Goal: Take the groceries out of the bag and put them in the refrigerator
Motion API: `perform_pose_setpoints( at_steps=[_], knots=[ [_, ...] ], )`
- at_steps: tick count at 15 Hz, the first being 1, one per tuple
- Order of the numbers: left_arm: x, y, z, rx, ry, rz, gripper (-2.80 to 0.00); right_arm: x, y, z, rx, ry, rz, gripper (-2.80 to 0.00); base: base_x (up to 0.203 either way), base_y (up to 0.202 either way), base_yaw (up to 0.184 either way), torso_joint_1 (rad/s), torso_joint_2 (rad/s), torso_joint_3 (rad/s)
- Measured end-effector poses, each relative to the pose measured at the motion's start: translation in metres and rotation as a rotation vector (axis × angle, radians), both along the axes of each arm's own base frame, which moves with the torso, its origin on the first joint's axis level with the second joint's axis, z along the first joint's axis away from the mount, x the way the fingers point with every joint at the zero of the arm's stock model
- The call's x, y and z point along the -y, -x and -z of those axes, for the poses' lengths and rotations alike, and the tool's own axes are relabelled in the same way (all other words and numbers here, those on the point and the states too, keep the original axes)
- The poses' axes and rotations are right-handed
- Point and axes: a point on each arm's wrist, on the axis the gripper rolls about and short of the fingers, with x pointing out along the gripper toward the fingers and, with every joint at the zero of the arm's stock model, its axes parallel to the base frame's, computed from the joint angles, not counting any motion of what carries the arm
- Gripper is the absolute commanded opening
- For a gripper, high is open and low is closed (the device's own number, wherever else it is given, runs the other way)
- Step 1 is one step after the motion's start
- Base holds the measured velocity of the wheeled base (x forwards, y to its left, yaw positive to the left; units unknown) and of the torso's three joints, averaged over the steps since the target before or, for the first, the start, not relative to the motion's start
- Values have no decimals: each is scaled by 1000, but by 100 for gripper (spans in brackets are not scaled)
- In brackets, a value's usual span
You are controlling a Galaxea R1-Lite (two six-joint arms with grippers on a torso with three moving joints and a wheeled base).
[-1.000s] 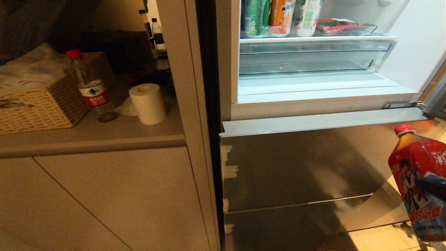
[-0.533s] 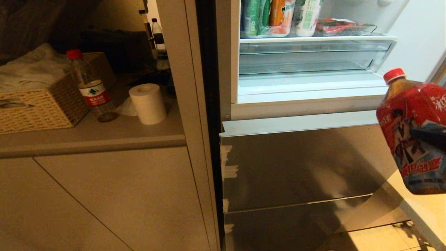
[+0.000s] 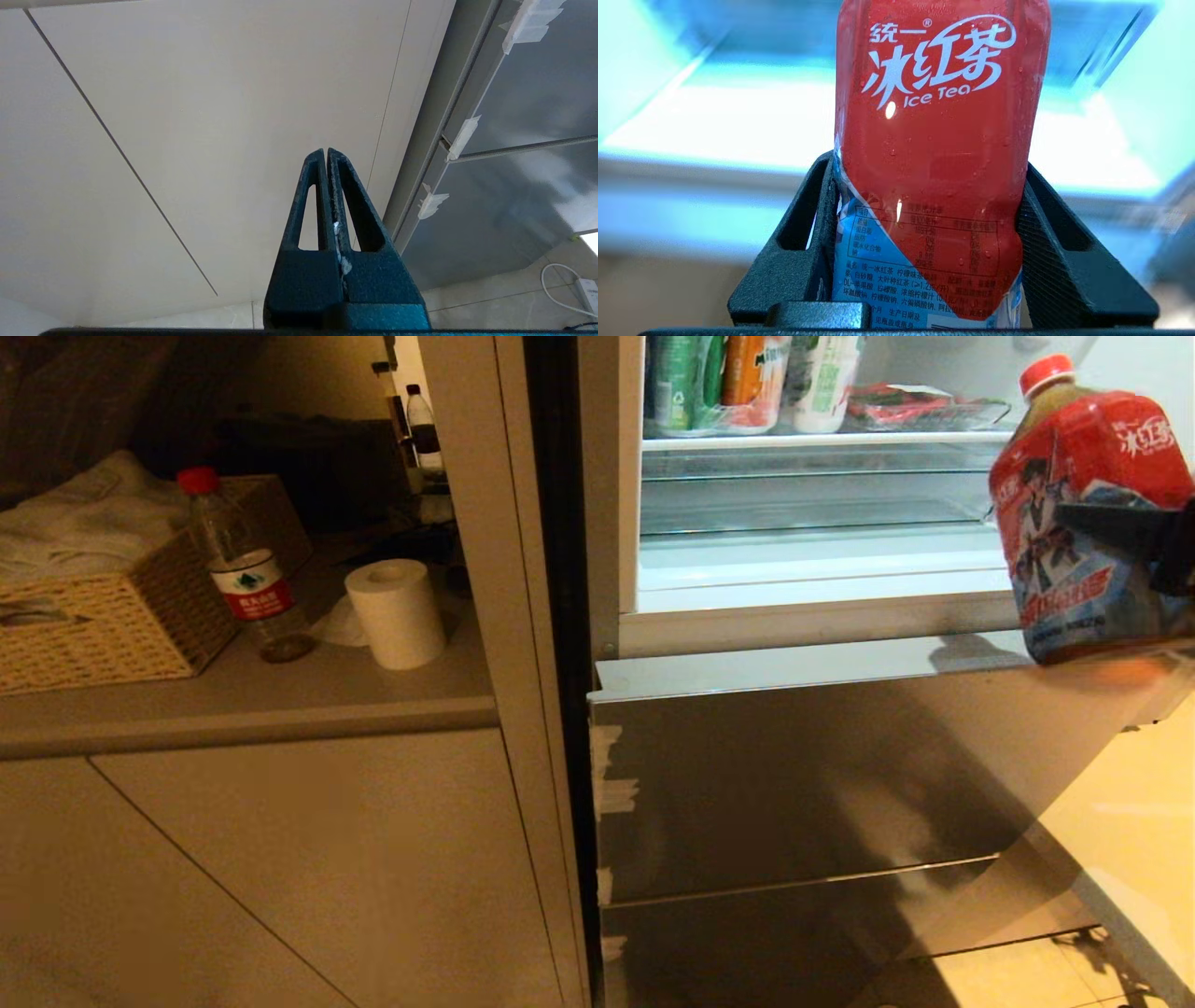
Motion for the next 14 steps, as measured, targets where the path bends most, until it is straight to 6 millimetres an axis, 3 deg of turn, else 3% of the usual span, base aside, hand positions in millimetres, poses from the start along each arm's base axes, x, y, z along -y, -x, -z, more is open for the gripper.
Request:
perform_pose_setpoints(
  at_steps=[6,14],
  knots=[
    [0,0,0,0,0,0,-280,2,-57,-4,230,59,127,-280,0,0,0,0,0,0],
    [0,0,0,0,0,0,-280,4,-94,-14,405,37,252,-280,0,0,0,0,0,0]
  ],
)
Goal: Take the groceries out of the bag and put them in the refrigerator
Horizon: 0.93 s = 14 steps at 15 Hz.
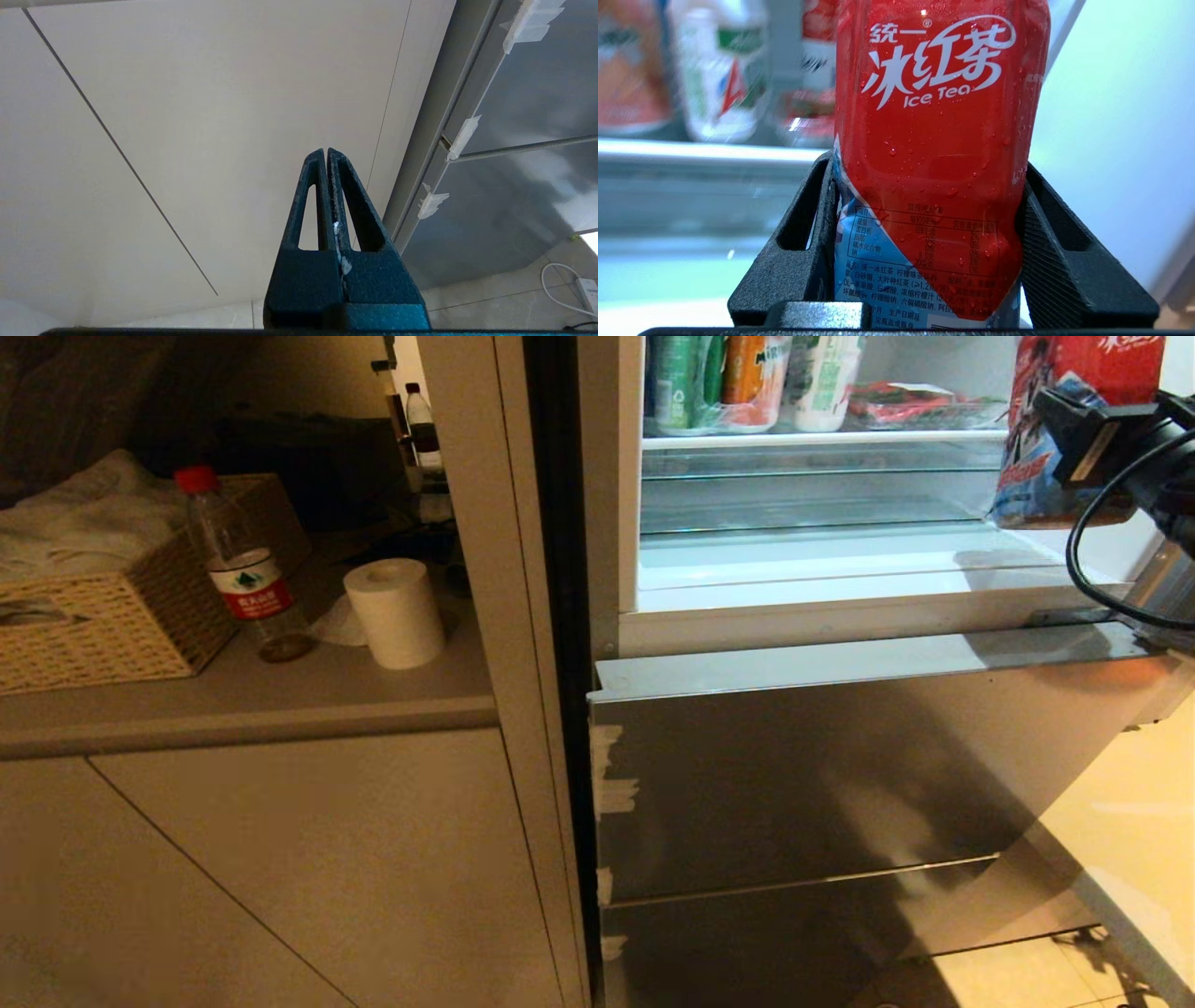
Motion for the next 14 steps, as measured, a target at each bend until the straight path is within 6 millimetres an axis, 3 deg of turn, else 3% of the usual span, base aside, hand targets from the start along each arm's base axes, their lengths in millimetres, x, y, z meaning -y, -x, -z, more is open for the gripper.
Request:
perform_pose_setpoints(
  at_steps=[7,14],
  knots=[
    [0,0,0,0,0,0,-280,-6,-28,-19,112,0,53,-280,0,0,0,0,0,0],
    [0,0,0,0,0,0,-280,-10,-42,-20,157,-7,87,-280,0,0,0,0,0,0]
  ],
)
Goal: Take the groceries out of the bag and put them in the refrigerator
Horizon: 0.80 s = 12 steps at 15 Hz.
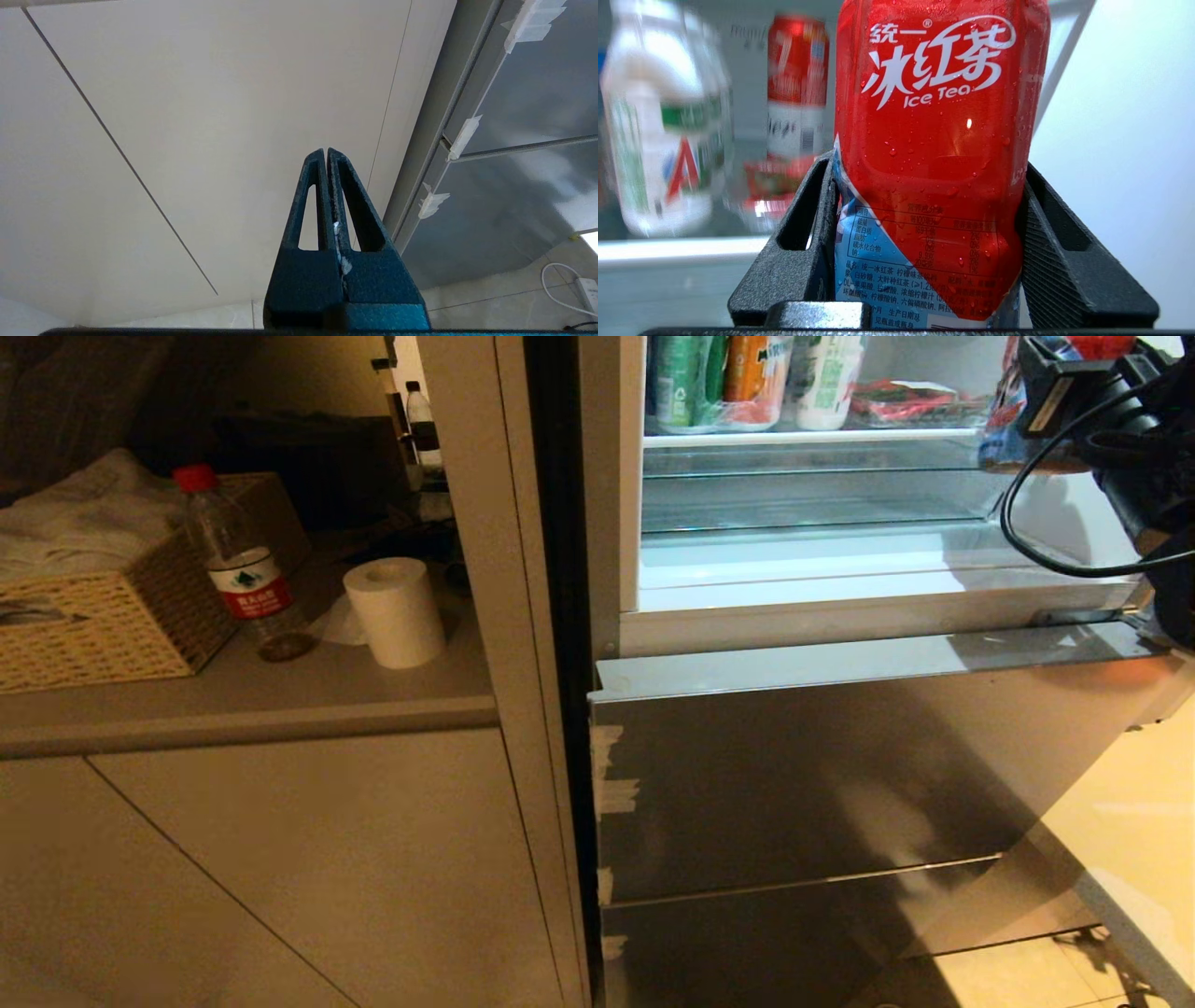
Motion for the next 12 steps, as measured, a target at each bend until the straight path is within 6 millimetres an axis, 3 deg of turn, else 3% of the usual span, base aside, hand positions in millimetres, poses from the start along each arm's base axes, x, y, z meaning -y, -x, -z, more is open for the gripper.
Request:
perform_pose_setpoints(
  at_steps=[5,12],
  knots=[
    [0,0,0,0,0,0,-280,0,2,-2,10,-3,40,-280,0,0,0,0,0,0],
    [0,0,0,0,0,0,-280,-1,6,-2,-19,248,106,-280,0,0,0,0,0,0]
  ],
)
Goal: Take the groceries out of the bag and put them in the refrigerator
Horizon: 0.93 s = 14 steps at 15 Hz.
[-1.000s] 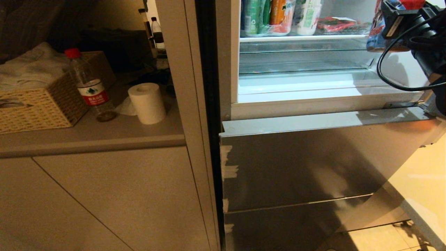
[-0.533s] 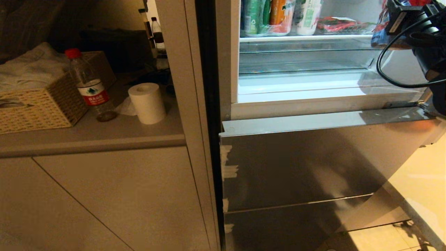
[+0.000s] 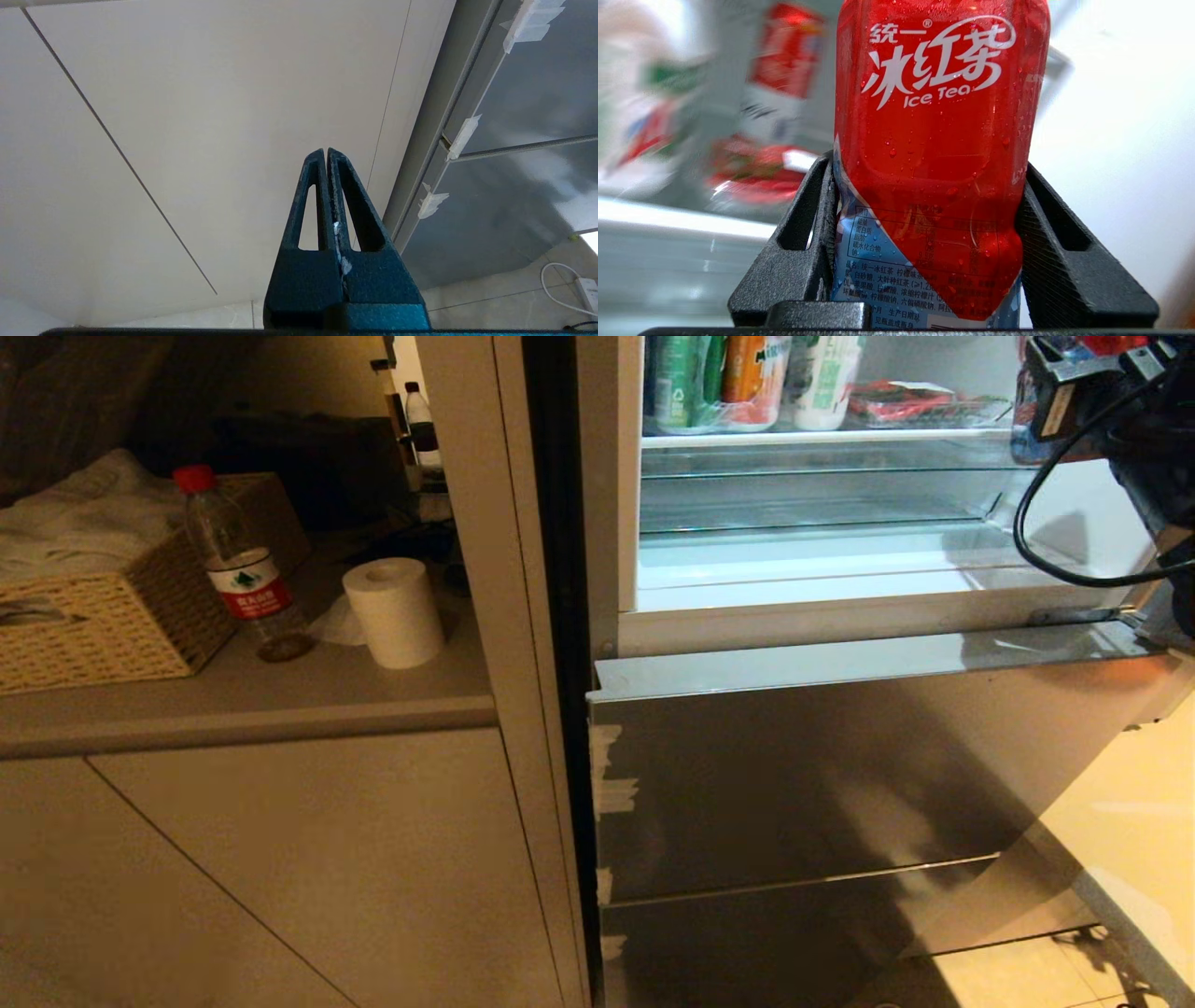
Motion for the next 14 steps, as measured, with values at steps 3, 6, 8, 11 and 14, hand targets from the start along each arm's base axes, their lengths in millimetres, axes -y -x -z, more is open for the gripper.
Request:
perform_pose_setpoints(
  at_steps=[3,6,8,11,14],
  knots=[
    [0,0,0,0,0,0,-280,-2,0,8,-35,107,-2,-280,0,0,0,0,0,0],
    [0,0,0,0,0,0,-280,-2,0,13,-44,257,-15,-280,0,0,0,0,0,0],
    [0,0,0,0,0,0,-280,-2,-1,15,-44,346,-11,-280,0,0,0,0,0,0],
    [0,0,0,0,0,0,-280,0,-2,17,-50,356,17,-280,0,0,0,0,0,0],
    [0,0,0,0,0,0,-280,5,8,8,-38,327,86,-280,0,0,0,0,0,0]
  ],
)
